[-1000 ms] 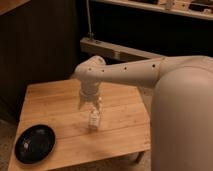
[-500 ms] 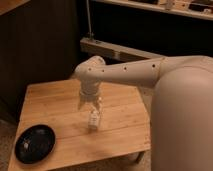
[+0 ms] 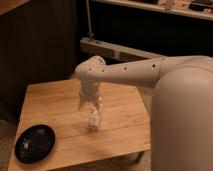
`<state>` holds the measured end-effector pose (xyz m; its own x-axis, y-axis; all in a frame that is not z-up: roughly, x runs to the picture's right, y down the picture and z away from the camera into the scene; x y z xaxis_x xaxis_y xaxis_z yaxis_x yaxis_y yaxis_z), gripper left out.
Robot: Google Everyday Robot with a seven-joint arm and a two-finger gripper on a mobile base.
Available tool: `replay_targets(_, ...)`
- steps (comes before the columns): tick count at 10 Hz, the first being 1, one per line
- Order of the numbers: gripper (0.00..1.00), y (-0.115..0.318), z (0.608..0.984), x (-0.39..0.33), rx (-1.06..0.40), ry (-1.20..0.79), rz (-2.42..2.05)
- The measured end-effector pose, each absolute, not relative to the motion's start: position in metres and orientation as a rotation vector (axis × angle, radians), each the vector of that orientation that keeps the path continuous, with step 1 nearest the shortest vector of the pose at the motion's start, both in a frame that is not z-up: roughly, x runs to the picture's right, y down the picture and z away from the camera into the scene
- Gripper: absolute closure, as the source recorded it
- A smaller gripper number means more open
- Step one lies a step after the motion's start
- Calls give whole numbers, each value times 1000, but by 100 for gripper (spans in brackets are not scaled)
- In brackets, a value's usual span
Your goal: Place the bottle in the ceramic bowl
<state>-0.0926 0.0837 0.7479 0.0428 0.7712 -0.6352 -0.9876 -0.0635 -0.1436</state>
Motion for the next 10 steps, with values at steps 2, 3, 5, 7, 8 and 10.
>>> replay_targets(2, 35, 76, 768, -85, -661, 448, 1519)
replay_targets(3, 35, 74, 772, -84, -661, 452, 1520)
replay_targets(5, 35, 74, 772, -84, -660, 453, 1520)
replay_targets(7, 35, 74, 772, -83, -659, 454, 1519)
replay_targets(8, 35, 75, 773, -83, -655, 455, 1520)
replay_targets(10, 35, 75, 785, -80, -641, 443, 1526)
